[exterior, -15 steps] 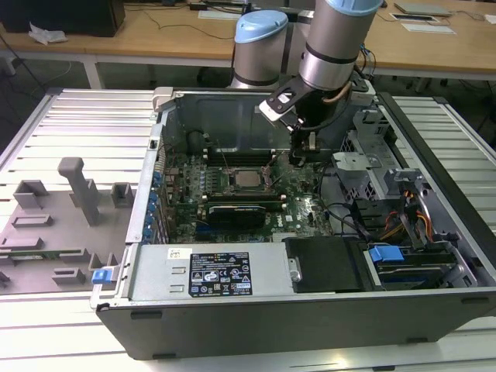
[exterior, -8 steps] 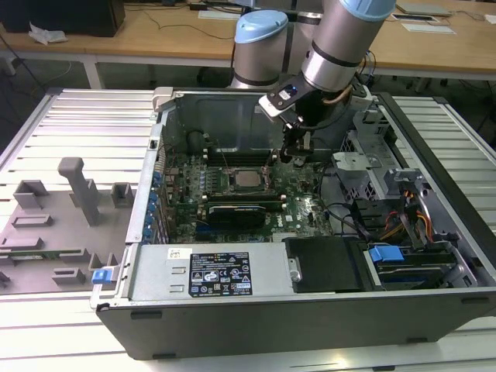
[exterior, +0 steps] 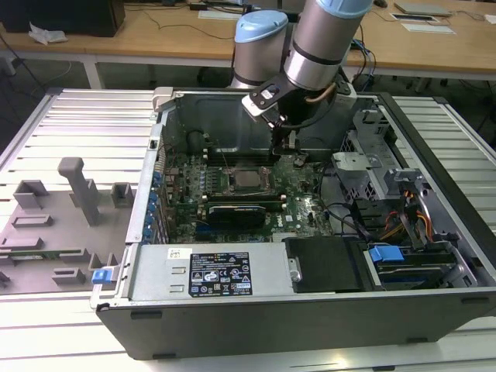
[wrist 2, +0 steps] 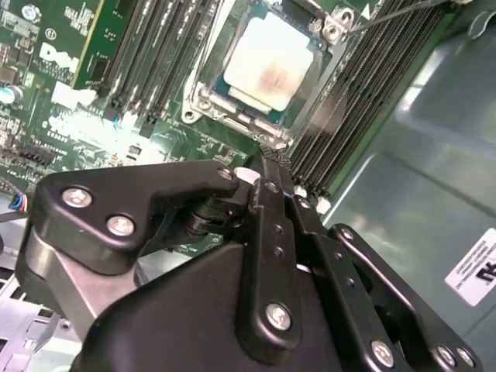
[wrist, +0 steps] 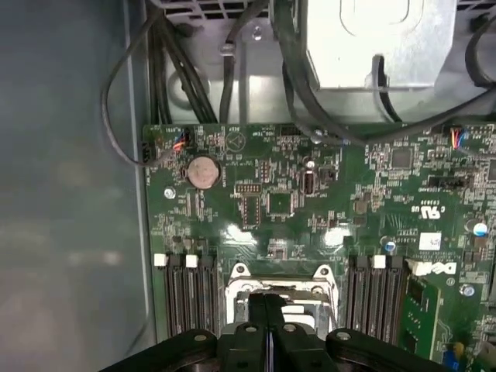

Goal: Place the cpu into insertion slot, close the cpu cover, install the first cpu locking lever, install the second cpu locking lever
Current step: 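Close the cpu cover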

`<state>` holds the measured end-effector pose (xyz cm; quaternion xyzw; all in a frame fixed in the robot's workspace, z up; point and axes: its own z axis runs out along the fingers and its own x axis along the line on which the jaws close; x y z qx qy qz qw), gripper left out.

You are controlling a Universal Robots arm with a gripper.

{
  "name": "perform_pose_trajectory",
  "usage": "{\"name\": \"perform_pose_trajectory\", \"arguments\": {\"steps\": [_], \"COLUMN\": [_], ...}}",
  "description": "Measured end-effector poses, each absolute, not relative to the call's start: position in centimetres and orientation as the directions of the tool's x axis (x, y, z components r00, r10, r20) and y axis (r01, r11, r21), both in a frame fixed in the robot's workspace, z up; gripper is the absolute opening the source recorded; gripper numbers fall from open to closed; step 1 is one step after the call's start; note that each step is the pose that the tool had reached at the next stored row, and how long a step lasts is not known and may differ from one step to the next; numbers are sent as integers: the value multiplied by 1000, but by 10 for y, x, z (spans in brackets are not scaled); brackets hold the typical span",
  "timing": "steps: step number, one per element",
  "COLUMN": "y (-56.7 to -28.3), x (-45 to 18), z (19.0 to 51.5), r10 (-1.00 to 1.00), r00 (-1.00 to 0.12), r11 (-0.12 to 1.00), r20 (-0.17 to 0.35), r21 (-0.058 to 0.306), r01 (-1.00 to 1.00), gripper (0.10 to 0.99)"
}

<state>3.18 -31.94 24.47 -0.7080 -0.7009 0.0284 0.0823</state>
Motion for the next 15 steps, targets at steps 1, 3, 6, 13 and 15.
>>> {"name": "perform_pose_trajectory", "arguments": {"steps": [1, 3, 6, 13, 15], "y": [-319, -318, -316, -316, -316], "x": [29, 27, 24, 10, 6], "z": [245, 244, 244, 241, 240], "r10": [997, 998, 999, 999, 999], "r00": [15, 14, 12, 7, 6], "r11": [-4, -7, -9, -8, -7], "r20": [72, 58, 39, 37, 37], "r21": [-150, -124, -79, 16, 23], "r01": [989, 992, 997, 1000, 1000], "gripper": [106, 106, 106, 106, 106]}}
